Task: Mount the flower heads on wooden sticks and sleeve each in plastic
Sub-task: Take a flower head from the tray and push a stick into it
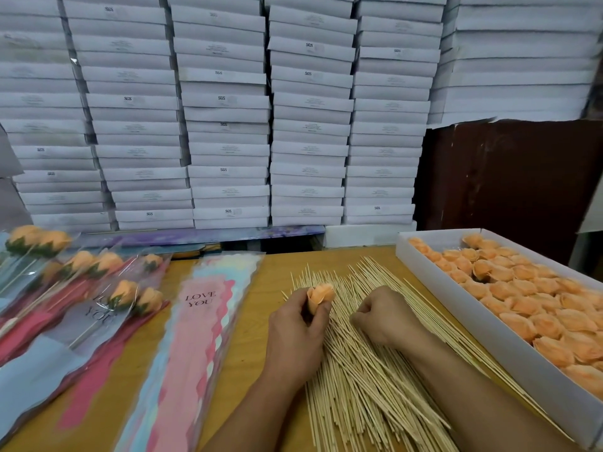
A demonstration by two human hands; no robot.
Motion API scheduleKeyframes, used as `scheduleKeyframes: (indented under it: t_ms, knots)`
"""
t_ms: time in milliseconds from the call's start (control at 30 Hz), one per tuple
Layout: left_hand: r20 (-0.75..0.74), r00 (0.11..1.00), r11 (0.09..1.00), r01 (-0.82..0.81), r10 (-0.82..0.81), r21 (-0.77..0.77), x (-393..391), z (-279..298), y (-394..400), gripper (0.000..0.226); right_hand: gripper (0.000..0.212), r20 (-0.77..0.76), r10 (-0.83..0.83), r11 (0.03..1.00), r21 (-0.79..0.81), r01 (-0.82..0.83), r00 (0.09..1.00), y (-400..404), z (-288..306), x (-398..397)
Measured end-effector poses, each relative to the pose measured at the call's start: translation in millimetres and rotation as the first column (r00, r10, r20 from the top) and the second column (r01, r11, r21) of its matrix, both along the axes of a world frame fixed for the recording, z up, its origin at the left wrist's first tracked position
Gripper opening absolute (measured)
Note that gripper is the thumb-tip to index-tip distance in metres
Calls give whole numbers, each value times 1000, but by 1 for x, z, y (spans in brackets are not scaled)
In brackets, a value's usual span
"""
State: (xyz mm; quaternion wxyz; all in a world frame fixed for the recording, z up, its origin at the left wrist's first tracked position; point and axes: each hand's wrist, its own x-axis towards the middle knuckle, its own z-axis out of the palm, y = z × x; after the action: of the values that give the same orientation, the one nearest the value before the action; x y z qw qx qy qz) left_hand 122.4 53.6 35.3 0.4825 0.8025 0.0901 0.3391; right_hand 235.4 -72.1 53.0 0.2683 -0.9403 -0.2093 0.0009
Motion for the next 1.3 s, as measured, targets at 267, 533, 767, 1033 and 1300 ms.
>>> scheduleKeyframes:
  t_ms: [267, 533, 767, 1033, 1300]
  knots:
    - [0, 1000, 984, -11, 11, -177, 0, 3, 6, 20, 18, -179, 58, 921, 388, 16, 982, -6, 0, 5]
    - [98, 995, 750, 87, -30, -656, 8, 9, 11, 19, 28, -50, 137, 780, 621, -76, 989, -4, 9, -3]
    - [269, 959, 360, 282, -88, -889, 5, 23, 19, 29, 40, -115, 441, 639, 737, -221, 890, 0, 19, -35]
    - [325, 940, 196, 339, -100, -920, 1, 30, 27, 42, 46, -86, 596, 605, 702, -376, 798, 6, 19, -63]
    - [350, 936, 203, 352, -47, -914, 0, 32, 31, 49, 46, -30, 619, 585, 685, -435, 785, 8, 20, -79]
